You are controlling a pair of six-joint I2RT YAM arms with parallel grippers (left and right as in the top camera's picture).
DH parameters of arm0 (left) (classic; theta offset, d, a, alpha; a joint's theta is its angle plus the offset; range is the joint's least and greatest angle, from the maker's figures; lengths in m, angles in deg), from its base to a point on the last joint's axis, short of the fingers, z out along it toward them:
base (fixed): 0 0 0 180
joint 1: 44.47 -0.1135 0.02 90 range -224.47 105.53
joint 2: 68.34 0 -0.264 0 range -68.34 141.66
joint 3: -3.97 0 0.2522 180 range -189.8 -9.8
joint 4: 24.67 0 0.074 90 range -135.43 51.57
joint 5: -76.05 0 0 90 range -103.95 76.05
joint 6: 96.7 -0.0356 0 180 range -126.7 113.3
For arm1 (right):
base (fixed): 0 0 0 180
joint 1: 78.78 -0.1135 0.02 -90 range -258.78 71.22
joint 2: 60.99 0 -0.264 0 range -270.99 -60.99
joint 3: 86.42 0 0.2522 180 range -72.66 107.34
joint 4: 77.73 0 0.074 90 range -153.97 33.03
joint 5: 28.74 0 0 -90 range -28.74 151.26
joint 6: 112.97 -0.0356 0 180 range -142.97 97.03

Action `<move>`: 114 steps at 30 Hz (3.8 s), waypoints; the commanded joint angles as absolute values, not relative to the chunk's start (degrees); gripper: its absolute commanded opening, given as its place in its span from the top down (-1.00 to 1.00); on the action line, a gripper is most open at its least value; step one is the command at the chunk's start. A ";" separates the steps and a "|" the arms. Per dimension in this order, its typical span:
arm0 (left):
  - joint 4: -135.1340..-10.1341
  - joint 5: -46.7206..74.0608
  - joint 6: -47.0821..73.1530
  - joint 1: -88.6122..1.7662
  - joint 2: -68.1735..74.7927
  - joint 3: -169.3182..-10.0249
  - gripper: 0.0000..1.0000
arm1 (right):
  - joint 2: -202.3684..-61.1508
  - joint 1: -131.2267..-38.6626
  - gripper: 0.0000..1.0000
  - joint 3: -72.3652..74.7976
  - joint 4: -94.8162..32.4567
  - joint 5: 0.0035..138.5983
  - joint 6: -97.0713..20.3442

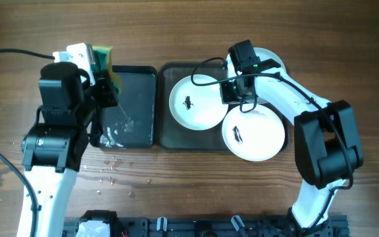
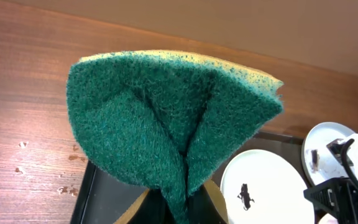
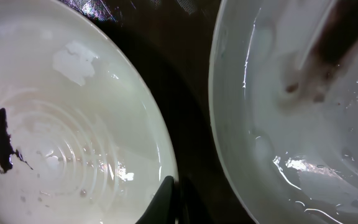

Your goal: Clean dirty plates on tray and stack at the side

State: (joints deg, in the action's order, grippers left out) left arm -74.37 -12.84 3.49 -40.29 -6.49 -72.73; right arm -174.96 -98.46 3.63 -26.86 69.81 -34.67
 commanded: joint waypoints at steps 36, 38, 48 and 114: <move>-74.98 -13.39 4.22 -40.18 8.94 -72.75 0.92 | -175.90 -98.86 0.91 3.41 -28.13 71.67 -48.88; -74.81 -13.39 4.22 -40.18 10.45 -72.75 0.92 | -175.90 -98.86 0.91 3.41 -27.43 71.80 -46.19; -71.99 -13.65 4.19 -40.22 19.06 -72.82 0.92 | -175.90 -98.86 0.91 3.41 -25.57 78.54 -34.54; -73.54 -7.57 18.03 -20.88 49.20 -87.38 0.92 | -175.92 -99.23 0.91 0.46 -31.10 77.51 -31.92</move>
State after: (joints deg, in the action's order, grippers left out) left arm -73.30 -7.68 17.05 -21.75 47.01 -87.18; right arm -174.96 -98.79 2.76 -29.20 76.48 -34.47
